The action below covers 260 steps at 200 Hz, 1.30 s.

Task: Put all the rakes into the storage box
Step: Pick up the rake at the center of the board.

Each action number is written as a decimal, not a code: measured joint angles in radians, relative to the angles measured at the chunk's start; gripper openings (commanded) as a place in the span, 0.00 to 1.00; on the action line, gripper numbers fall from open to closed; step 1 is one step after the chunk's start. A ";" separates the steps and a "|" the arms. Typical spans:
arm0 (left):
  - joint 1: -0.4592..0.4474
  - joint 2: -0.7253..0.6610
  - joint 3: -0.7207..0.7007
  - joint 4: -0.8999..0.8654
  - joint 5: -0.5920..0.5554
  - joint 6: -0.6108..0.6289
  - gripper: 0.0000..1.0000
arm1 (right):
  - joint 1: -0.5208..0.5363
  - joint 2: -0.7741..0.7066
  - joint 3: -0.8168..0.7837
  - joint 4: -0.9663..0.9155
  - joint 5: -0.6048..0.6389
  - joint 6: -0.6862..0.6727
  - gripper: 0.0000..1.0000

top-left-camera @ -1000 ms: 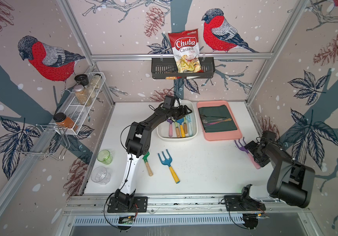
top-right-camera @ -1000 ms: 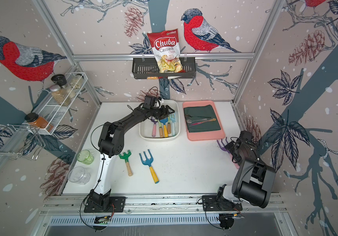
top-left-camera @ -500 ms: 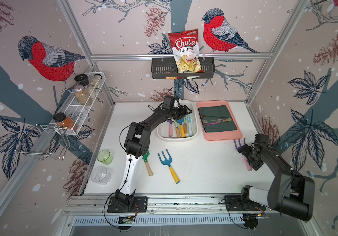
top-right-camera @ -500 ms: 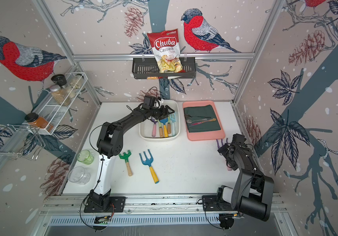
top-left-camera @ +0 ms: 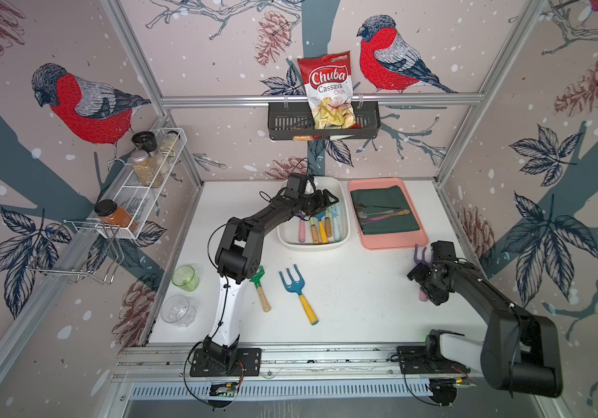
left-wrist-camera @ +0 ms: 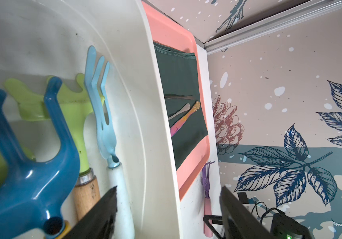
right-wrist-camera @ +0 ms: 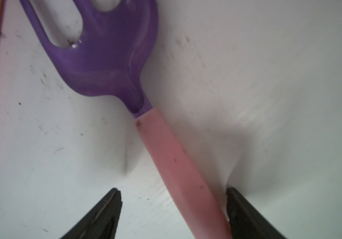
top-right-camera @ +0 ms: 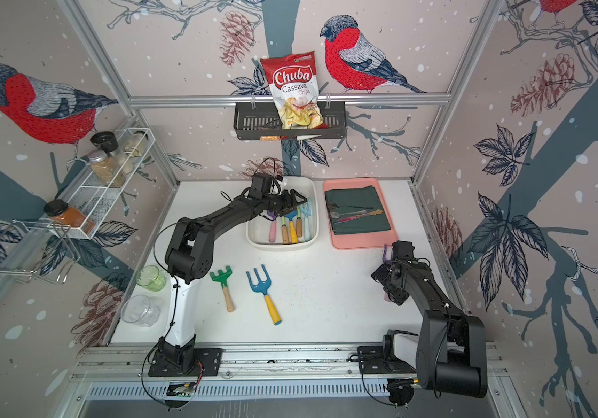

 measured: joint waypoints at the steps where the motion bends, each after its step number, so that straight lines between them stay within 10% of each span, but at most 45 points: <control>1: 0.000 -0.001 0.000 0.000 0.000 0.000 0.78 | 0.002 0.000 -0.002 0.001 0.003 0.000 0.73; 98: 0.000 -0.059 -0.025 0.009 0.010 0.000 0.78 | 0.082 -0.006 -0.038 0.022 0.097 0.063 0.28; 204: 0.006 -0.114 -0.041 0.017 0.048 -0.002 0.78 | 0.172 -0.190 0.121 -0.173 0.048 0.089 0.19; 260: 0.014 -0.170 -0.108 0.086 0.079 -0.041 0.78 | 0.428 -0.035 0.448 -0.190 0.034 -0.057 0.18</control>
